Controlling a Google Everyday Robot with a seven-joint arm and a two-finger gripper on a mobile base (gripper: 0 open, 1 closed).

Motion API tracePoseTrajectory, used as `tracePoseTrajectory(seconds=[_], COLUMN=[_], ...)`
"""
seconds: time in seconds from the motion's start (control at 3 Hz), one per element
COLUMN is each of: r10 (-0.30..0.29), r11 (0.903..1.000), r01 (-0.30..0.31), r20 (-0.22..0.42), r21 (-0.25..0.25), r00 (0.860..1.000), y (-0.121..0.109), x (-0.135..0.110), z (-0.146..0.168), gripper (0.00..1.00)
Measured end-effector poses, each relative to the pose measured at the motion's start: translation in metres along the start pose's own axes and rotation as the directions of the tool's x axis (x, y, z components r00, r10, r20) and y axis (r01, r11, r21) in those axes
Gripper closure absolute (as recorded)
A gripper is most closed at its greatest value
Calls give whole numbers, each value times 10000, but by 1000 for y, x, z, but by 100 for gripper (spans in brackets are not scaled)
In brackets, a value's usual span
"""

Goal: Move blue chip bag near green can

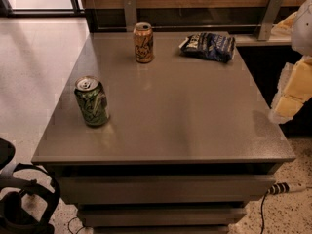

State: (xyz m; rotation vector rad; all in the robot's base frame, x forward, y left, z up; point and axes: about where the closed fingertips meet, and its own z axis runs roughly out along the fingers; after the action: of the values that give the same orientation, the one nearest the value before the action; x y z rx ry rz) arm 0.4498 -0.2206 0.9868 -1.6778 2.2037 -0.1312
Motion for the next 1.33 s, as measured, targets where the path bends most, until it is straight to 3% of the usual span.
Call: tracePoseTrajectory(seconds=[0.33,0.67,1.0,1.33], r10=[869,1907,2496,2708], r11=[9936,9683,9353,9140], r01=[-868,-1991,-2914,-3547], r20=[17,681,2091,3548], r21=[726,1512,2009,1970], r00=[9962,9793,9455,8949], y=[-37,-84,-133,-174], x=[13,22,24,9], z=[6,18,37,59], gripper=[0,0,0,0])
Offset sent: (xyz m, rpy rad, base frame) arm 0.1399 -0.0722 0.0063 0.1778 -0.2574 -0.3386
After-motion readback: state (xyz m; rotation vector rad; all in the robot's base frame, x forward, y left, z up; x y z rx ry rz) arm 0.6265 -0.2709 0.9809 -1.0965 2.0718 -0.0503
